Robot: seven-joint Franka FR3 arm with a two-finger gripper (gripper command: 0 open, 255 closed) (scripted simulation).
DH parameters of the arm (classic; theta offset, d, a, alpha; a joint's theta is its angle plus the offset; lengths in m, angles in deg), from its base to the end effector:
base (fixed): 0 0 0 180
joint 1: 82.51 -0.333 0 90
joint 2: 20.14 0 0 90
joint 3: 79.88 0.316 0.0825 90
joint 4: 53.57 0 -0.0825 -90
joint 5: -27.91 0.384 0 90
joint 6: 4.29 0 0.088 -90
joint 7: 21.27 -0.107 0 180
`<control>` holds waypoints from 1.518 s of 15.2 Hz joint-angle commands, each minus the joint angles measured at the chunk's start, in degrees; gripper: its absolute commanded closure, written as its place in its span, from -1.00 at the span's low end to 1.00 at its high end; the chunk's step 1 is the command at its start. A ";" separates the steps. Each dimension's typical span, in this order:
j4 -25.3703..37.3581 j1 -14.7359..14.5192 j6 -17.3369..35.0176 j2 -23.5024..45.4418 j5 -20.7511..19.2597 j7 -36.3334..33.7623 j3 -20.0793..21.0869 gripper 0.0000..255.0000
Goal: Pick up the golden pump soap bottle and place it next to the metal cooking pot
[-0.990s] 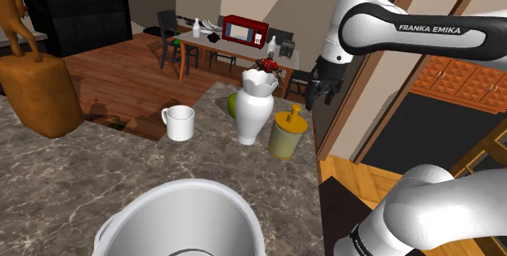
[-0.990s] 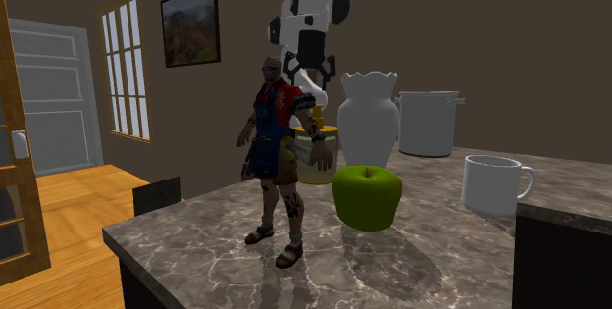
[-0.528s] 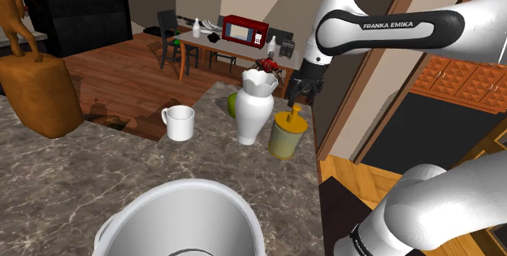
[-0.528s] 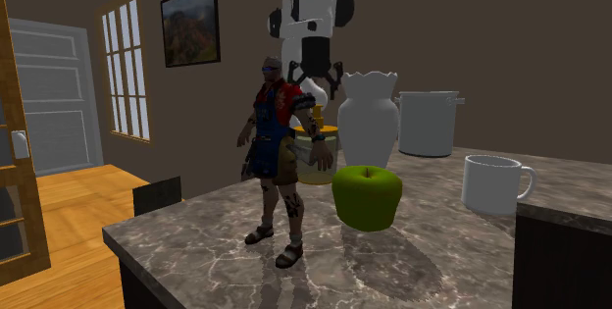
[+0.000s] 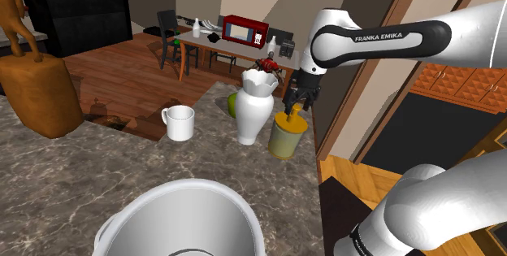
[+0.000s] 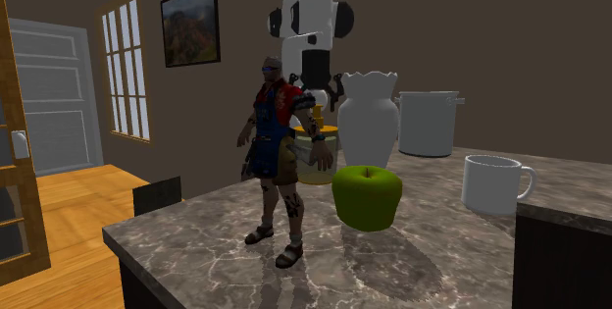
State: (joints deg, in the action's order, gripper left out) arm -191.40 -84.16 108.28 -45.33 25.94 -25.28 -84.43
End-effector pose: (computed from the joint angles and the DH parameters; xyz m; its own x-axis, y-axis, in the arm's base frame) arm 0.4137 -0.0249 0.4747 0.9950 -0.0996 -0.0023 -0.0996 -0.9950 -0.0019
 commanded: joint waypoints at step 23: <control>5.18 -0.05 -6.19 -1.03 0.08 -0.02 0.18 1.00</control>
State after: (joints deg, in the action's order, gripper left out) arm -186.67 -84.17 102.94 -45.93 25.99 -25.19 -84.35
